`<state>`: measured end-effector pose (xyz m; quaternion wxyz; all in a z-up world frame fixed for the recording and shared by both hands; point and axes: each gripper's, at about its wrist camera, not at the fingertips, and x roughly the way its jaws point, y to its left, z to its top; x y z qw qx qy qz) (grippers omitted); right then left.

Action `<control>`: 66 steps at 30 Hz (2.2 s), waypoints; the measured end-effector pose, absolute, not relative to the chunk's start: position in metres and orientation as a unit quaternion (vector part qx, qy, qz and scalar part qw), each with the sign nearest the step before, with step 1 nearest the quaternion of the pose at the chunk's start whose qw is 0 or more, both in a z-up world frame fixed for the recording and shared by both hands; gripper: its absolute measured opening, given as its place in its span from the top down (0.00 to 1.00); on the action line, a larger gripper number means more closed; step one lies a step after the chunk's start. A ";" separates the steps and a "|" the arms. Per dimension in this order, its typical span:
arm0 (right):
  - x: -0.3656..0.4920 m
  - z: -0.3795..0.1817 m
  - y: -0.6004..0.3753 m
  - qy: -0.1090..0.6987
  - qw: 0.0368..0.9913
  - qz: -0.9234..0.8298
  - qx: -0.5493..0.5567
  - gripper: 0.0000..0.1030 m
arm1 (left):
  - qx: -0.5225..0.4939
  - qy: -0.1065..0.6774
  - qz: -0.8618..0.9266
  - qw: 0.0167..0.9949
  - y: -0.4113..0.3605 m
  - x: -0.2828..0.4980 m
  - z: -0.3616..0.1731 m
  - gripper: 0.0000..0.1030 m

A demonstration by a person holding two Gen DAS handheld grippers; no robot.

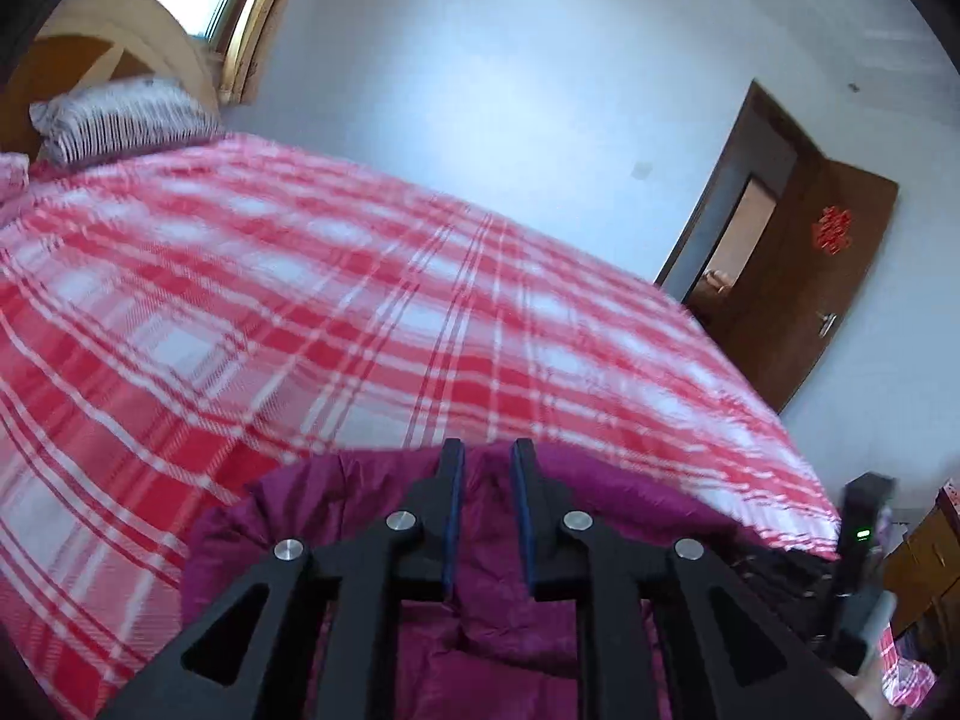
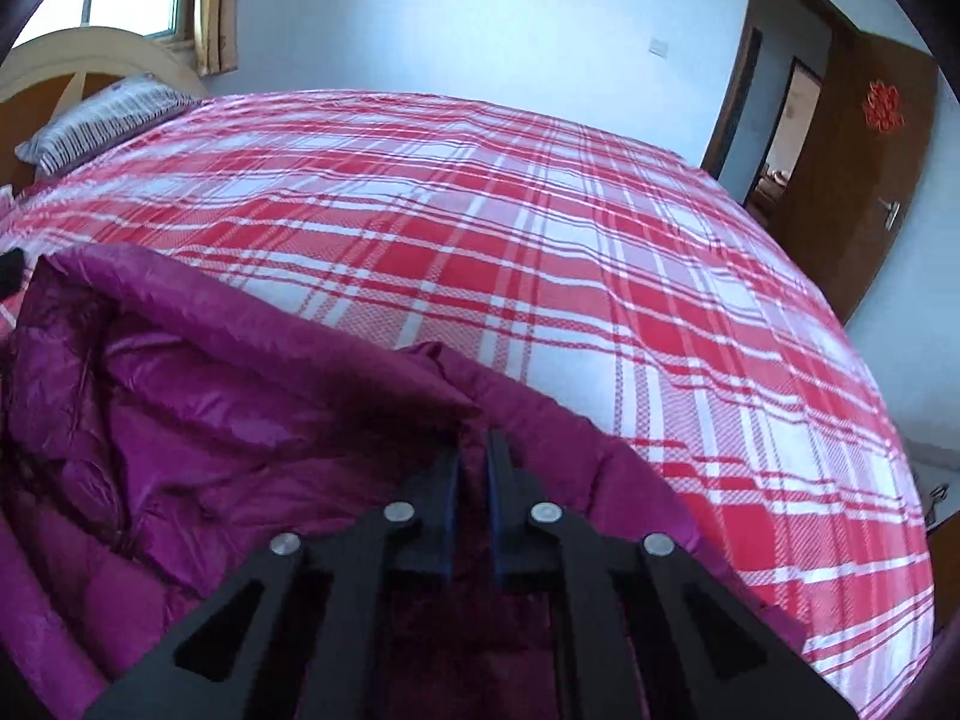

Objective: Fold large clothes

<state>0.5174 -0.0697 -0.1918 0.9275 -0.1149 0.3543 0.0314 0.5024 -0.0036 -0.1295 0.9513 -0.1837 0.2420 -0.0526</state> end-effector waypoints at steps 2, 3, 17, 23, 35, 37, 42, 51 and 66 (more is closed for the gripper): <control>0.517 -0.193 -0.075 0.352 0.931 0.038 -0.094 0.91 | -0.165 0.215 -0.033 0.962 -0.008 0.501 -0.111 0.39; 0.517 -0.193 -0.077 0.350 0.932 0.040 -0.086 0.91 | -0.150 0.212 -0.022 0.965 -0.012 0.507 -0.105 0.25; 0.508 -0.187 -0.101 0.321 0.946 0.051 -0.009 0.75 | -0.038 0.369 -0.006 0.928 -0.049 0.561 -0.185 0.18; 0.475 -0.146 -0.117 0.281 0.957 0.028 0.069 0.49 | -0.028 0.371 -0.013 0.928 -0.055 0.561 -0.190 0.18; 0.536 -0.163 -0.040 0.397 0.917 0.023 0.012 0.59 | -0.011 0.342 -0.008 0.940 -0.061 0.549 -0.180 0.18; 0.531 -0.182 -0.049 0.406 0.913 0.029 0.024 0.59 | -0.048 0.300 -0.009 0.953 -0.049 0.532 -0.161 0.18; 0.527 -0.190 -0.056 0.403 0.913 0.047 0.028 0.59 | -0.053 0.275 -0.005 0.960 -0.051 0.532 -0.137 0.18; 0.526 -0.197 -0.071 0.394 0.913 0.072 0.081 0.60 | 0.026 0.422 0.023 0.906 -0.068 0.573 -0.204 0.15; 0.530 -0.204 -0.054 0.410 0.911 0.050 0.019 0.59 | -0.016 0.339 0.029 0.940 -0.053 0.545 -0.163 0.10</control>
